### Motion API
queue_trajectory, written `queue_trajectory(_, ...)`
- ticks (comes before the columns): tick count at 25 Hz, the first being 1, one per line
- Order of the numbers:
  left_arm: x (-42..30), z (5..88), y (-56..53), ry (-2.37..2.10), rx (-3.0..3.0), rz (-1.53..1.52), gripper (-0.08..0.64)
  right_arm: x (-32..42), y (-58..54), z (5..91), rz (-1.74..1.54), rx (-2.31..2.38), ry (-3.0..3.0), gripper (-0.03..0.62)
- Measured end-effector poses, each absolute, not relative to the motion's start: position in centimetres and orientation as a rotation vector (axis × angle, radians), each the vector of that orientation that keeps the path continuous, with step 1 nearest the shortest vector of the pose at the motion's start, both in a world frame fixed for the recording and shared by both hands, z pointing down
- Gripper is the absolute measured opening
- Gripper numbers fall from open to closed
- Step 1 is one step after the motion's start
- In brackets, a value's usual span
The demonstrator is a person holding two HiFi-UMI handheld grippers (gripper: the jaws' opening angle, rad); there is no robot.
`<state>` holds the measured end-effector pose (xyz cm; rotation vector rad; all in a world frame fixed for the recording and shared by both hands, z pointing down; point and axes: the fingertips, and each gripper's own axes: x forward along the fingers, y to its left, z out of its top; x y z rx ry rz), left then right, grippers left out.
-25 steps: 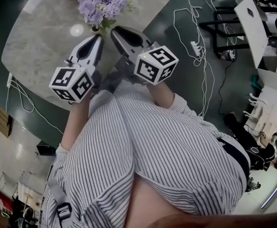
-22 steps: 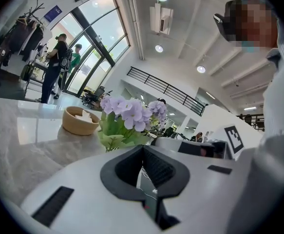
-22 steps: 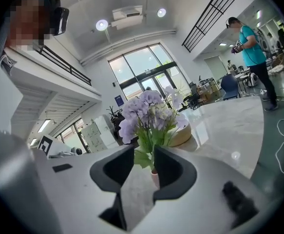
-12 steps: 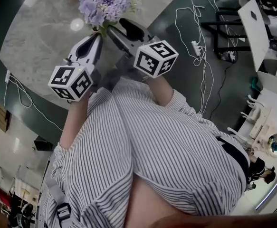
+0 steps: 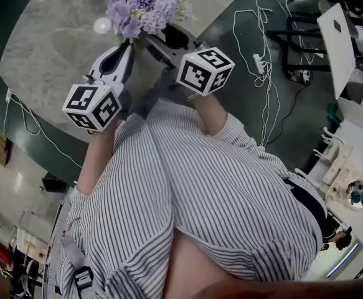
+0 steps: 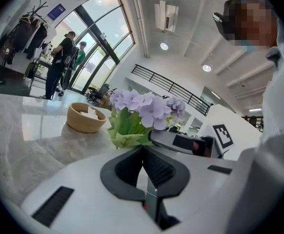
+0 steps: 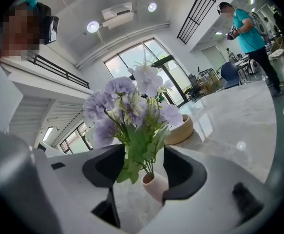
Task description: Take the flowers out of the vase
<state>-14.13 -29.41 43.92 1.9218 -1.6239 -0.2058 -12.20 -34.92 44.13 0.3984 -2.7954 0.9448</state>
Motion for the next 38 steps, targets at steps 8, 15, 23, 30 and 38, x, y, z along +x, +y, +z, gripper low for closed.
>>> queue_trajectory(8, -14.8, 44.8, -29.6, -1.626, 1.893, -0.192, 0.011, -13.9, -35.1, 44.9, 1.008, 0.319, -2.785, 0.247)
queue_trajectory(15, -15.1, 45.1, -30.1, -1.631, 1.877, -0.198, 0.011, -14.5, -35.6, 45.2, 1.036, 0.297, -2.783, 0.247)
queue_trajectory(23, -15.7, 45.6, -30.7, -1.628, 1.862, -0.196, 0.011, -14.9, -36.0, 45.5, 1.076, 0.249, -2.784, 0.245)
queue_trajectory(30, -16.5, 45.8, -30.3, -1.623, 1.860, -0.199, 0.011, -15.9, -35.1, 45.4, 1.073, 0.218, -2.787, 0.218)
queue_trajectory(38, -16.9, 45.8, -29.8, -1.614, 1.862, -0.204, 0.011, -16.5, -34.9, 45.1, 1.042, 0.239, -2.797, 0.126)
